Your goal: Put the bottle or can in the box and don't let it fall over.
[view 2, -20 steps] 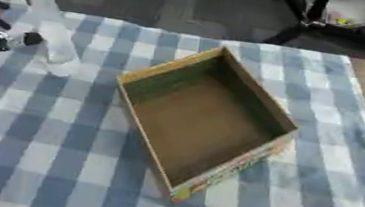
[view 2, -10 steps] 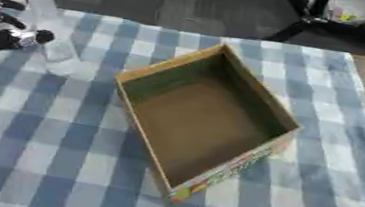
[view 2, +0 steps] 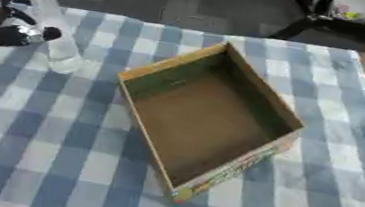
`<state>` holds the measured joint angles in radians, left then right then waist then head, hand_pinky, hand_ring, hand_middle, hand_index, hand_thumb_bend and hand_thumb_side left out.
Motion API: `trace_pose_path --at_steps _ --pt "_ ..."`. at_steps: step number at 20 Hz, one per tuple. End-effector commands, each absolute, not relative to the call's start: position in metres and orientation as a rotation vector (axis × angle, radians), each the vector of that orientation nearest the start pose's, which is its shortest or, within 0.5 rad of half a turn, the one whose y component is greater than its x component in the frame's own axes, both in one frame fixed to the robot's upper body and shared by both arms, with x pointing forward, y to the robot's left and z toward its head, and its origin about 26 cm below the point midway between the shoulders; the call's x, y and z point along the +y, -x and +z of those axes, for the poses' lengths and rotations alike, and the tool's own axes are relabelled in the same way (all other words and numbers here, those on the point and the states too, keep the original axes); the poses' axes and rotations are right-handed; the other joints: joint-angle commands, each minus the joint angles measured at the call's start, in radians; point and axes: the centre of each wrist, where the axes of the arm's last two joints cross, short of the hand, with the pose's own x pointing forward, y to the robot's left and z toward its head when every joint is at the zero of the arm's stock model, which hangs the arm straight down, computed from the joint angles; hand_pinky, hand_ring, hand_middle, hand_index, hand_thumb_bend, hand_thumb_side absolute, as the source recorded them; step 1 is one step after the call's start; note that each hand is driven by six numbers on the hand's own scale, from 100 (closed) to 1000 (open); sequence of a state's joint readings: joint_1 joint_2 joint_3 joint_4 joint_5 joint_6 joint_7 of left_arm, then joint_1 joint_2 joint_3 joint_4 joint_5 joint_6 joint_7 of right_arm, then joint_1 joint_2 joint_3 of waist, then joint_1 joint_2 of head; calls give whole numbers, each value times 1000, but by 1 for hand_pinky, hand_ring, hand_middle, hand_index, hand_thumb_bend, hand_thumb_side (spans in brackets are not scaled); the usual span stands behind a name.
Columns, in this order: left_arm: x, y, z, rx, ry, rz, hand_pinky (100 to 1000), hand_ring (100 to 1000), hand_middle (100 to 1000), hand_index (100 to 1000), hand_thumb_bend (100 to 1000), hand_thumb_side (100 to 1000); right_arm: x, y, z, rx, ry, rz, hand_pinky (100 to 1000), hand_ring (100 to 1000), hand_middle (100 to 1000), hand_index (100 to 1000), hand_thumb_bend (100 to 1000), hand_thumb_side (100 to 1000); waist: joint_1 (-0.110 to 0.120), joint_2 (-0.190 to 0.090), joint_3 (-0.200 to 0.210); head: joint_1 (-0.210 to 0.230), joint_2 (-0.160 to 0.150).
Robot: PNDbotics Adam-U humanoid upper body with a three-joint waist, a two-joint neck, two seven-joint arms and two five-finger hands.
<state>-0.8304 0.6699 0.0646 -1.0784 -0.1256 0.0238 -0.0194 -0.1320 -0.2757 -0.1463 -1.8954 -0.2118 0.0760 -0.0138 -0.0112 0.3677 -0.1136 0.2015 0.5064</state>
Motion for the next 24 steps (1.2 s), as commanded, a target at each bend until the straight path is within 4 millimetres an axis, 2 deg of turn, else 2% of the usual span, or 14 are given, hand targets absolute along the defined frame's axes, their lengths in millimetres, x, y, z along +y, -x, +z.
trace_pose_path --at_steps 1,24 --pt "399 -433 269 -1871 -747 -393 968 643 780 951 1000 429 -314 -290 141 -1984 102 45 825 901 1000 851 100 766 1 -16 0 6 -19" --pt "395 -440 263 -1827 -677 -458 955 634 756 924 966 361 -312 -291 142 -1986 95 44 825 901 1000 851 100 769 0 -6 -12 19 -30"
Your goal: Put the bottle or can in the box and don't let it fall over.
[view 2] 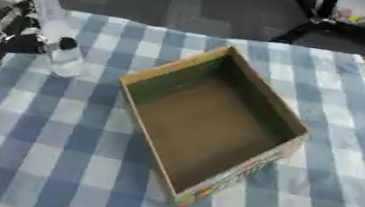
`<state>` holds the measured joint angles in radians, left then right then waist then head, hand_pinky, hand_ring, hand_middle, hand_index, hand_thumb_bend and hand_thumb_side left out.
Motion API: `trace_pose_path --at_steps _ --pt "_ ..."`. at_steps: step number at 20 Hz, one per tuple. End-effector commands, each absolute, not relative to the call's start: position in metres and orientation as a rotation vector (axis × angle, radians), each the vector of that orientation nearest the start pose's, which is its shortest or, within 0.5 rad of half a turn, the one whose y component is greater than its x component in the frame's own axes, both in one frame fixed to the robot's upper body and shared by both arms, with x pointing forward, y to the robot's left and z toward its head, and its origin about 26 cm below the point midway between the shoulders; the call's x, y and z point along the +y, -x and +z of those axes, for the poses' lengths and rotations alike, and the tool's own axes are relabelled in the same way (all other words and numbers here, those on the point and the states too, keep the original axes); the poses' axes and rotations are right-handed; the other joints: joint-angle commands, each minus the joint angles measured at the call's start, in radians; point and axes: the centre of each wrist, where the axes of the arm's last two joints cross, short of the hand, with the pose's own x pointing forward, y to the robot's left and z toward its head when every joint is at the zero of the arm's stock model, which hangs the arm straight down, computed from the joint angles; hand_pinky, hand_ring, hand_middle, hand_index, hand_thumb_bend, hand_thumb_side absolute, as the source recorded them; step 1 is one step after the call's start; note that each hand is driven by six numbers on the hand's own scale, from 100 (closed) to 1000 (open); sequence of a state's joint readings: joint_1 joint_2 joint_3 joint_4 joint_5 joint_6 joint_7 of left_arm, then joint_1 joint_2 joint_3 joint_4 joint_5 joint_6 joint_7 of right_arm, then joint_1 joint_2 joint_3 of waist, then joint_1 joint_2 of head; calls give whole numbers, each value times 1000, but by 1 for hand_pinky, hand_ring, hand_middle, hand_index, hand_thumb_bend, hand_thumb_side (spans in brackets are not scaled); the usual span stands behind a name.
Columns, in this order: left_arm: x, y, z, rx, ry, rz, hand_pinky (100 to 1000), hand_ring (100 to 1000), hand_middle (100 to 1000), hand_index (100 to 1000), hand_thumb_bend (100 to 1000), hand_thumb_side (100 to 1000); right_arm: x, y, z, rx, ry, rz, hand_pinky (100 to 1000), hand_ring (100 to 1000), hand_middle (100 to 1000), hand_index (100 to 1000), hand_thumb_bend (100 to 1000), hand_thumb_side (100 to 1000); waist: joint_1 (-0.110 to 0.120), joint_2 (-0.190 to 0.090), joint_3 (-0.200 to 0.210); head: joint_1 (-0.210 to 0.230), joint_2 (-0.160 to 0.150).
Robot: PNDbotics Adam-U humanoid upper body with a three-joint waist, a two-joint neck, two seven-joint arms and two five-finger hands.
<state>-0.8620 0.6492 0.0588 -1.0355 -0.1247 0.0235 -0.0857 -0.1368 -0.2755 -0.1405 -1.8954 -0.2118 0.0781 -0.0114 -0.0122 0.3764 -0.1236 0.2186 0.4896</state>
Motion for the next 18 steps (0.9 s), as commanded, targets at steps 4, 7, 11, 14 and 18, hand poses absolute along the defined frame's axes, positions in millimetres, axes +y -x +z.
trace_pose_path --at_steps 4,7,11,14,18 --pt "395 -440 261 -1812 -672 -472 953 635 755 914 965 351 -312 -291 141 -1984 96 40 825 901 1000 851 100 771 0 -15 -2 2 -11" --pt "396 -440 258 -1798 -666 -479 953 636 756 913 967 348 -312 -291 141 -1983 93 38 825 901 1000 851 100 771 -1 -14 -1 1 -12" --pt "398 -440 253 -1782 -659 -480 952 636 754 906 966 343 -312 -291 141 -1983 94 35 826 901 1000 851 100 772 -3 -13 -1 1 -11" --pt "399 -441 250 -1774 -653 -482 951 635 750 895 961 336 -312 -291 140 -1981 93 33 826 901 1000 851 100 772 -4 -12 0 0 -11" --pt "400 -441 247 -1766 -647 -473 951 633 747 872 954 330 -312 -291 140 -1979 93 31 826 901 1000 851 100 772 -6 -13 2 0 -11"
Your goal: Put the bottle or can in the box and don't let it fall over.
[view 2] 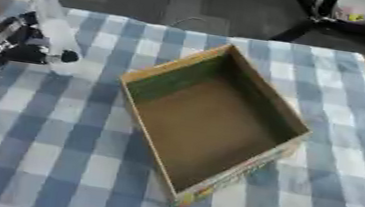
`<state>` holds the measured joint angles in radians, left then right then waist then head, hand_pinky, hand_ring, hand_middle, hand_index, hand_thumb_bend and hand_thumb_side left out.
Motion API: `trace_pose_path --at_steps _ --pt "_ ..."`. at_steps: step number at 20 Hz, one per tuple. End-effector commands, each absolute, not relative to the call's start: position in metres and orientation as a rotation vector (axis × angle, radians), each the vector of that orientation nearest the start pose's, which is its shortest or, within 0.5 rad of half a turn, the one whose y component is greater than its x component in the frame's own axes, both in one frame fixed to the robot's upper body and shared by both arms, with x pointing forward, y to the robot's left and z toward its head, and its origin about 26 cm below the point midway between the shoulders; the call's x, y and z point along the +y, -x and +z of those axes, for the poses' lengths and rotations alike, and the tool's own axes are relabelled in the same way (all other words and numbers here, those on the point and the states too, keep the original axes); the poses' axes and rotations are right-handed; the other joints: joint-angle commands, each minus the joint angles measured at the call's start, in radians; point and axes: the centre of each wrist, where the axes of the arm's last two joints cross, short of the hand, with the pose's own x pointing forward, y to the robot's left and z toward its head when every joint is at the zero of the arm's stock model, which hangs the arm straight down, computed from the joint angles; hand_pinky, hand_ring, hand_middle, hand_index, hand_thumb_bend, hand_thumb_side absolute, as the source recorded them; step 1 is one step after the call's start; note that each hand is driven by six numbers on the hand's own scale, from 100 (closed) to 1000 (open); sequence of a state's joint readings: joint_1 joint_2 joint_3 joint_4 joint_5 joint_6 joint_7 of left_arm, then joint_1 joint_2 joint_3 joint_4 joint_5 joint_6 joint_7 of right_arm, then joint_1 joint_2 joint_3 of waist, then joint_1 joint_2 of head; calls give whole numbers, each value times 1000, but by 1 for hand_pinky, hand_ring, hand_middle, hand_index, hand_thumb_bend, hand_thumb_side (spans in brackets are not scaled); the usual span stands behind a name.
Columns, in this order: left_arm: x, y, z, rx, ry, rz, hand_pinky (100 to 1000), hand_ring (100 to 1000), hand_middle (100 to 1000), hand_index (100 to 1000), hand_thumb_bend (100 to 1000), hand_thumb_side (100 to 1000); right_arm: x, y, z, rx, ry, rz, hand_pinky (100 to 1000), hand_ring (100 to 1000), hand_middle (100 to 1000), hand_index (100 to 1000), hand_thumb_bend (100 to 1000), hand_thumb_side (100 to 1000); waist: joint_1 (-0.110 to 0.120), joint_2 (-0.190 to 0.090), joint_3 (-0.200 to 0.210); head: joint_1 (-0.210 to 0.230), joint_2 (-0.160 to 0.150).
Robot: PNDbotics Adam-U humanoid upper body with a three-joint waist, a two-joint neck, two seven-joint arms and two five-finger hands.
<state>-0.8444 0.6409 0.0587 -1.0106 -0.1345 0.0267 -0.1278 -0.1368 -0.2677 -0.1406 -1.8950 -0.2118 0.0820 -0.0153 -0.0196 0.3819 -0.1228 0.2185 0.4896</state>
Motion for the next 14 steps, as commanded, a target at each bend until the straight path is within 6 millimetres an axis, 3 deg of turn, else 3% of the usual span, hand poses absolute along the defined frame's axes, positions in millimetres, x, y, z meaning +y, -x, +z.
trace_pose_path --at_steps 1,14 --pt "400 -441 246 -1765 -647 -470 951 633 746 867 951 328 -312 -291 140 -1978 93 30 826 901 1000 851 100 772 1 -19 1 1 -11" --pt "399 -442 241 -1769 -641 -423 947 619 733 773 915 292 -313 -291 139 -1974 91 27 826 901 1000 851 100 773 -1 -24 1 3 -13"
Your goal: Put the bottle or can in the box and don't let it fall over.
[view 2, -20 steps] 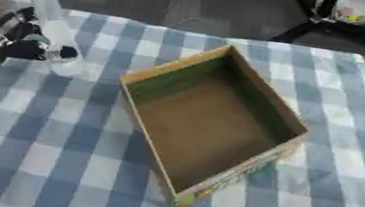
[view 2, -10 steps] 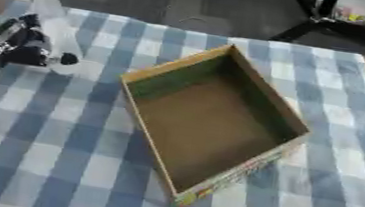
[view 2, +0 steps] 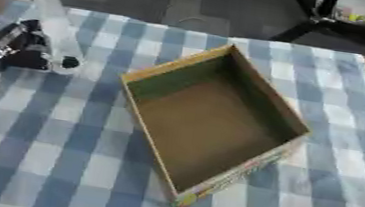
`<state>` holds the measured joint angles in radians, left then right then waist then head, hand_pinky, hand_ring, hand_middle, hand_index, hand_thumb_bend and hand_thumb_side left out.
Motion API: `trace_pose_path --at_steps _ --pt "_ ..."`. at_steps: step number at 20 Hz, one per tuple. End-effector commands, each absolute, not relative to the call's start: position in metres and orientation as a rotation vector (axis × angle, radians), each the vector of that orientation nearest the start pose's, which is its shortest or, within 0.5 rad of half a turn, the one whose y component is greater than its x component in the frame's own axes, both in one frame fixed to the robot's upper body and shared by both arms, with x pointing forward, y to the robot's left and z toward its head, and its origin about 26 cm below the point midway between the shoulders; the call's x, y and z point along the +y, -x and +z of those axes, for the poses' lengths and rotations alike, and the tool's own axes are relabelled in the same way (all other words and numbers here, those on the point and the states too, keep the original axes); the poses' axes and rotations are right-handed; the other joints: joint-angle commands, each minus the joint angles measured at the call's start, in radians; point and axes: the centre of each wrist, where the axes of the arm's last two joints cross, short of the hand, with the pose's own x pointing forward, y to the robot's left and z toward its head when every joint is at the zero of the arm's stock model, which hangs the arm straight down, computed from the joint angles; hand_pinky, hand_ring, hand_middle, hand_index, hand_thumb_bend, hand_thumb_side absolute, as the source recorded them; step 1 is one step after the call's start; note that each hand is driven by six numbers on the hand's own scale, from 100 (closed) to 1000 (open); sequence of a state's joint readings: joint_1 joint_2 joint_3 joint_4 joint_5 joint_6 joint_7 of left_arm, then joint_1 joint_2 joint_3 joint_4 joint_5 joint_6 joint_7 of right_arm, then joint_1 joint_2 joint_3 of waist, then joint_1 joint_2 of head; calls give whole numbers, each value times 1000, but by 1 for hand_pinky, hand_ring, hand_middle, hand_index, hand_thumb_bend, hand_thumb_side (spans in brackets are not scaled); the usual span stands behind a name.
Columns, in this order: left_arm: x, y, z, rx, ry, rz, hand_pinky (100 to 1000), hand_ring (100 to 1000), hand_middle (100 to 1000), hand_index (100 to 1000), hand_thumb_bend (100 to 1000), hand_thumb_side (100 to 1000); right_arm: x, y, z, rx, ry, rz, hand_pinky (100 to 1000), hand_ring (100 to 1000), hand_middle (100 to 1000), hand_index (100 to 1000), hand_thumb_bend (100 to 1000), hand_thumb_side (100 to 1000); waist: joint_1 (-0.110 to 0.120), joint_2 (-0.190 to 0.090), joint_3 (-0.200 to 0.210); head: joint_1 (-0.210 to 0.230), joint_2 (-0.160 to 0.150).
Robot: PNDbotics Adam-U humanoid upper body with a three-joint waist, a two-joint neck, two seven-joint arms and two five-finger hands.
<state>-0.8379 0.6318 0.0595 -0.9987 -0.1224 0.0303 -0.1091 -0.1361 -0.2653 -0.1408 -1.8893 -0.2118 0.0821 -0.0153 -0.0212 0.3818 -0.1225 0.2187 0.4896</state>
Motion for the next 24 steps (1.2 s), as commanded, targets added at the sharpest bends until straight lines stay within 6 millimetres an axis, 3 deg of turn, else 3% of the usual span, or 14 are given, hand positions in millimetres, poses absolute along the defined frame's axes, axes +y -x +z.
trace_pose_path --at_steps 1,3,5,18,24 --pt "399 -442 241 -1768 -646 -417 947 619 735 782 920 295 -313 -291 138 -1973 91 27 826 901 1000 851 100 773 1 -24 0 3 -13" --pt "399 -442 241 -1766 -656 -404 950 621 741 874 949 326 -313 -291 138 -1972 92 28 826 901 1000 852 100 774 1 -24 0 3 -14" --pt "398 -443 241 -1767 -668 -390 952 622 744 901 965 331 -313 -291 138 -1972 90 29 826 901 1000 852 100 775 1 -23 0 4 -15" --pt "389 -446 245 -1789 -695 -330 947 610 730 810 942 249 -312 -292 137 -1966 88 27 826 901 1000 852 100 780 1 -20 1 5 -11" --pt "387 -447 245 -1791 -698 -308 938 598 698 751 861 121 -313 -292 137 -1963 88 29 827 901 1000 852 100 781 2 -21 1 5 -11"
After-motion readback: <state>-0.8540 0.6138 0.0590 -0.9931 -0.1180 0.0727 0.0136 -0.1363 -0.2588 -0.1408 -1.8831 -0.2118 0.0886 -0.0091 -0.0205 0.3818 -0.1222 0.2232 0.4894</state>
